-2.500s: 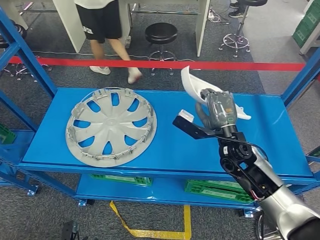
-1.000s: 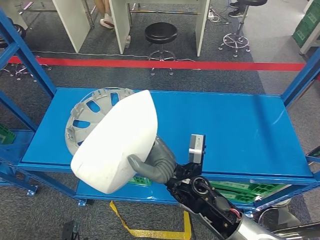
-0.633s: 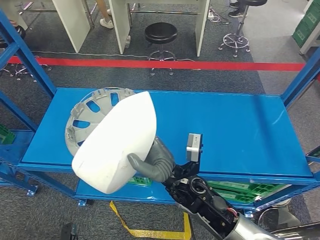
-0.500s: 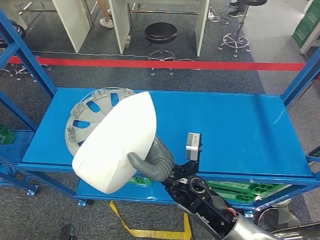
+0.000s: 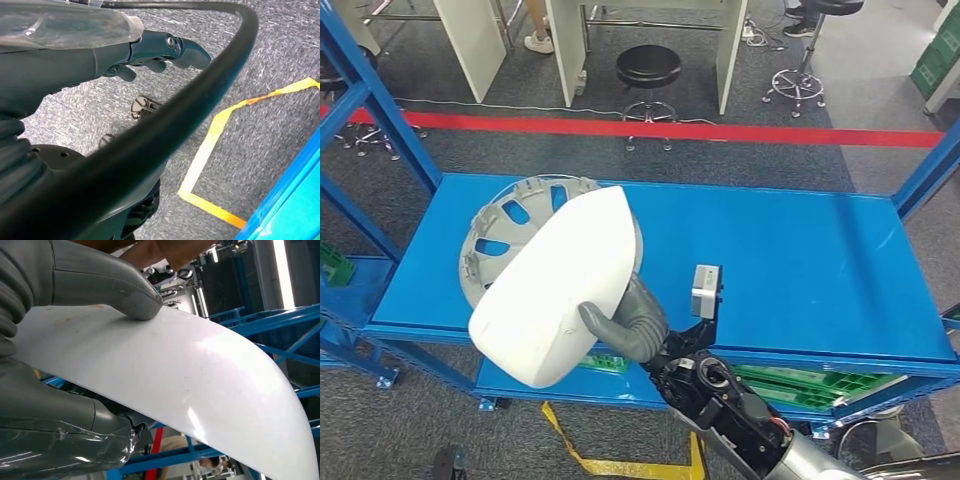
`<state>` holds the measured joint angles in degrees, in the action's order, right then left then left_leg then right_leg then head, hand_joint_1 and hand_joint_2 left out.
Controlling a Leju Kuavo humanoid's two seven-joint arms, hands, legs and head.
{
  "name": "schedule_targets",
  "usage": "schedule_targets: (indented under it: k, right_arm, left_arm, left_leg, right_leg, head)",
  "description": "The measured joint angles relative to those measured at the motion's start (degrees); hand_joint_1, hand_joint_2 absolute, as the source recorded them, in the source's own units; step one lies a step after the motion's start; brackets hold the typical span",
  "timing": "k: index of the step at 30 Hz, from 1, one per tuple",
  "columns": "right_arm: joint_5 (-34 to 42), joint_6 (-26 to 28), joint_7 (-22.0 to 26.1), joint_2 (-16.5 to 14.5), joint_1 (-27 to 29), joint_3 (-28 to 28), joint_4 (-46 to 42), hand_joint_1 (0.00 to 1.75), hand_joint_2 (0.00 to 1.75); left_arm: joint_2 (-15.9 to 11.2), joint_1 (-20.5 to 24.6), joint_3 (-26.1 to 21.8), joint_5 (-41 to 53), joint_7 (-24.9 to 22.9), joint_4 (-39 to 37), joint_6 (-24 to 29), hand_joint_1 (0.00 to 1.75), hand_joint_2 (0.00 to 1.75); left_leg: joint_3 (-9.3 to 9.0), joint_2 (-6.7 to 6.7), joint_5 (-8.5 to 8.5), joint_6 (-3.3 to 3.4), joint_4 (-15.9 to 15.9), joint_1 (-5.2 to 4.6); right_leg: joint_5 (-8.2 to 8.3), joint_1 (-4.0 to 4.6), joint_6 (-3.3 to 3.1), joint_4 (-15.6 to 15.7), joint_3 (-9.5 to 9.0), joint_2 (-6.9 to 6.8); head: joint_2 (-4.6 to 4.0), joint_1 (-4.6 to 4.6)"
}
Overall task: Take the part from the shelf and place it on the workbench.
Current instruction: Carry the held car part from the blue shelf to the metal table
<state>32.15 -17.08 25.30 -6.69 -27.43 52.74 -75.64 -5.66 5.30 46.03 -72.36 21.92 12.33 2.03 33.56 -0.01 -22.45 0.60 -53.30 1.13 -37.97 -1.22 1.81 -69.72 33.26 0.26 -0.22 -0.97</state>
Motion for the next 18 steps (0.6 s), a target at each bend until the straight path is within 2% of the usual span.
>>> schedule_targets:
  k: [1,2,3,5,6,7,9,10,11,12,14,15,16,17,18]
  right_arm:
    - [0.0,0.0,-0.1,0.0,0.1,0.0,0.2,1.73,1.75]
    - [0.0,0.0,-0.2,0.0,0.2,0.0,0.4,1.73,1.75]
    - [0.0,0.1,-0.3,-0.1,0.2,0.0,0.4,1.73,1.75]
    - [0.0,0.1,-0.4,-0.3,0.1,0.0,0.6,1.73,1.75]
    - [0.0,0.1,-0.5,-0.4,0.0,0.0,0.7,1.73,1.75]
    - [0.0,0.2,-0.5,-0.6,0.0,0.0,0.7,1.73,1.75]
    - [0.0,0.2,-0.5,-0.7,0.0,0.0,0.9,1.73,1.75]
    - [0.0,0.3,-0.5,-0.8,-0.1,0.0,1.0,1.73,1.75]
    - [0.0,0.4,-0.5,-0.9,-0.1,0.0,1.1,1.73,1.75]
    - [0.0,0.5,-0.5,-1.0,-0.2,0.0,1.1,1.73,1.75]
    - [0.0,0.8,-0.4,-1.1,-0.2,0.0,1.3,1.73,1.75]
    - [0.0,1.0,-0.4,-1.1,-0.1,0.0,1.3,1.73,1.75]
    - [0.0,1.1,-0.3,-1.1,0.0,-0.1,1.4,1.73,1.75]
    - [0.0,1.2,-0.3,-1.1,0.1,-0.2,1.5,1.73,1.75]
    - [0.0,1.3,-0.3,-1.1,0.1,-0.3,1.5,1.73,1.75]
  left_arm:
    - [0.0,0.0,-0.1,-0.2,-0.1,0.0,0.1,0.00,1.75]
    - [0.1,0.0,-0.1,-0.3,-0.1,0.0,0.2,0.00,1.75]
    - [0.1,0.0,-0.2,-0.5,-0.2,0.0,0.3,0.00,1.75]
    - [0.1,0.0,-0.3,-0.7,-0.2,0.0,0.5,0.00,1.75]
    - [0.1,0.0,-0.4,-0.7,-0.2,0.0,0.6,0.00,1.75]
    - [0.0,0.0,-0.4,-0.7,-0.2,0.0,0.6,0.00,1.75]
    - [0.0,-0.1,-0.4,-0.6,-0.2,0.0,0.5,0.00,1.75]
    - [0.0,-0.1,-0.4,-0.5,-0.2,0.0,0.5,0.00,1.75]
    - [0.0,-0.2,-0.5,-0.5,-0.1,0.0,0.3,0.00,1.75]
    - [0.0,-0.2,-0.5,-0.3,-0.1,0.0,0.2,0.00,1.75]
    - [0.0,-0.2,-0.5,-0.1,0.0,0.0,-0.2,0.00,1.75]
    - [0.0,-0.2,-0.5,0.1,0.0,0.0,-0.3,0.00,1.75]
    - [0.0,-0.2,-0.5,0.2,0.1,0.0,-0.4,0.00,1.75]
    - [0.0,-0.2,-0.5,0.3,0.1,0.0,-0.5,0.00,1.75]
    - [0.0,-0.2,-0.4,0.4,0.1,0.0,-0.6,0.00,1.75]
  left_leg:
    - [0.00,0.01,0.04,-0.07,0.0,0.07]
    - [0.00,0.00,0.10,-0.19,-0.1,0.17]
    - [0.00,-0.03,0.15,-0.38,-0.2,0.30]
    - [0.18,-0.15,0.37,-1.15,-0.4,0.40]
    - [0.31,-0.23,0.58,-1.66,-0.5,0.35]
    - [0.47,-0.30,0.90,-2.21,-0.5,0.32]
    - [0.72,-0.33,1.36,-3.15,-0.5,0.44]
    - [1.16,-0.29,0.67,-3.48,-1.1,0.56]
    - [1.99,-0.25,-0.97,-3.70,-2.7,0.65]
    - [3.28,-0.21,-3.49,-3.81,-5.6,0.71]
    - [6.25,-0.20,-8.68,-3.91,-13.6,0.62]
    - [7.03,-0.20,-9.96,-3.91,-16.8,0.55]
    - [6.79,-0.20,-9.96,-3.83,-18.0,0.46]
    - [5.44,-0.21,-8.93,-3.61,-17.1,0.36]
    - [2.99,-0.21,-7.36,-3.24,-14.0,0.23]
  right_leg:
    - [0.67,-0.07,0.09,-0.4,0.19,-0.01]
    - [2.45,-0.18,0.17,1.6,-0.78,-0.02]
    - [4.78,-0.34,0.26,5.4,-2.61,-0.03]
    - [8.03,-0.39,0.17,12.9,-6.29,0.18]
    - [8.67,-0.31,-0.07,14.8,-7.10,0.33]
    - [8.81,-0.10,-0.45,15.3,-7.21,0.52]
    - [9.43,0.04,-1.45,15.2,-6.56,0.59]
    - [9.86,0.04,-2.04,15.2,-6.16,0.52]
    - [10.36,0.01,-2.63,15.3,-5.67,0.42]
    - [10.92,0.02,-3.13,15.4,-5.05,0.30]
    - [11.94,0.35,-3.65,15.3,-3.60,0.17]
    - [12.44,0.54,-3.74,15.3,-2.88,0.13]
    - [12.91,0.72,-3.79,15.3,-2.22,0.12]
    - [13.36,0.89,-3.79,15.2,-1.62,0.12]
    - [13.78,1.02,-3.77,15.2,-1.12,0.14]
  head:
    - [0.00,-0.12]
    - [0.00,-0.26]
    - [0.00,-0.42]
    - [0.00,-0.93]
    - [0.00,-1.06]
    - [0.00,-1.09]
    - [0.00,-0.81]
    - [0.00,-0.59]
    - [0.00,-0.27]
    - [0.00,0.19]
    - [0.00,1.15]
    - [0.00,1.51]
    - [0.00,1.79]
    - [0.00,2.04]
    - [0.00,2.28]
